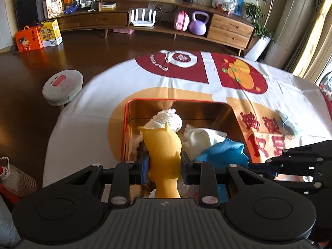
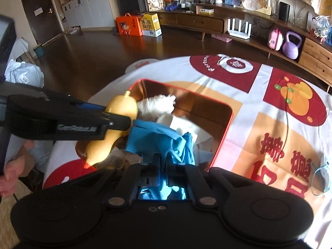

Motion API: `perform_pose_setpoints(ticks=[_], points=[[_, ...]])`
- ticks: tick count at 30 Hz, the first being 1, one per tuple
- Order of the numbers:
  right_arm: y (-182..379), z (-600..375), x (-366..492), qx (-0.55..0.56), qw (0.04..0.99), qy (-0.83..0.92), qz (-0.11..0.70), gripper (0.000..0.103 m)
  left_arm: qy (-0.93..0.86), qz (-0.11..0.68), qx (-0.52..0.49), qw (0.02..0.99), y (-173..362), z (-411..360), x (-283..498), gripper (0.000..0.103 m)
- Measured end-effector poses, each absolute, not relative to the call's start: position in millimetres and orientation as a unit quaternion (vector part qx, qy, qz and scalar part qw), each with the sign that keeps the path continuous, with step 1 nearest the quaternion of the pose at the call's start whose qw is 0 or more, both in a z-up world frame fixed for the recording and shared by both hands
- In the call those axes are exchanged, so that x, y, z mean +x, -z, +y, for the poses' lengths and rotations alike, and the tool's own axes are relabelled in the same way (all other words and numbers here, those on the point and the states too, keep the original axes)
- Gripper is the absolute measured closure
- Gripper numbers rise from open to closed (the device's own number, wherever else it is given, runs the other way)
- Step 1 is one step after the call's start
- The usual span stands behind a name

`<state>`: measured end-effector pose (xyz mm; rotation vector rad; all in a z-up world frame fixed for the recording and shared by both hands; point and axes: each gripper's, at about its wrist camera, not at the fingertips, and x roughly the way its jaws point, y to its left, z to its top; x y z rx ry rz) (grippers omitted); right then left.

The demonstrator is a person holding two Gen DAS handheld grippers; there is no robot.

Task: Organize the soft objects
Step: 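Lower the duck and glove into the tin and open both grippers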

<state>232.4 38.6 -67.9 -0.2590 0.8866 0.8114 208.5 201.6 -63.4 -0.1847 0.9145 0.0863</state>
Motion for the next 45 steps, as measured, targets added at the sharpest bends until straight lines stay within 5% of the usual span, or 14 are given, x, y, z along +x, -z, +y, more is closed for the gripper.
perform_pose_setpoints(ticks=[19,26,28,32,45], points=[[81.5,34.0,231.2,-0.104,0.812,-0.380,0.431,0.084,-0.048,0.459,-0.112,0.880,93.7,203.7,224.0,0.073],[74.0,28.9,228.1,-0.098,0.814,-0.379,0.429,0.070,-0.053,0.460,-0.123,0.878,88.6,204.6,218.1,0.072],[70.8,27.0,226.2,-0.096,0.816,-0.378,0.426,0.067,-0.054,0.457,-0.125,0.879,85.5,204.1,216.0,0.070],[63.3,23.1,221.6,-0.094,0.819,-0.379,0.420,0.061,-0.050,0.443,-0.132,0.885,75.2,203.8,209.2,0.047],[32.0,-2.8,201.3,-0.076,0.828,-0.394,0.392,0.038,-0.041,0.407,-0.127,0.903,39.5,188.0,184.7,0.038]])
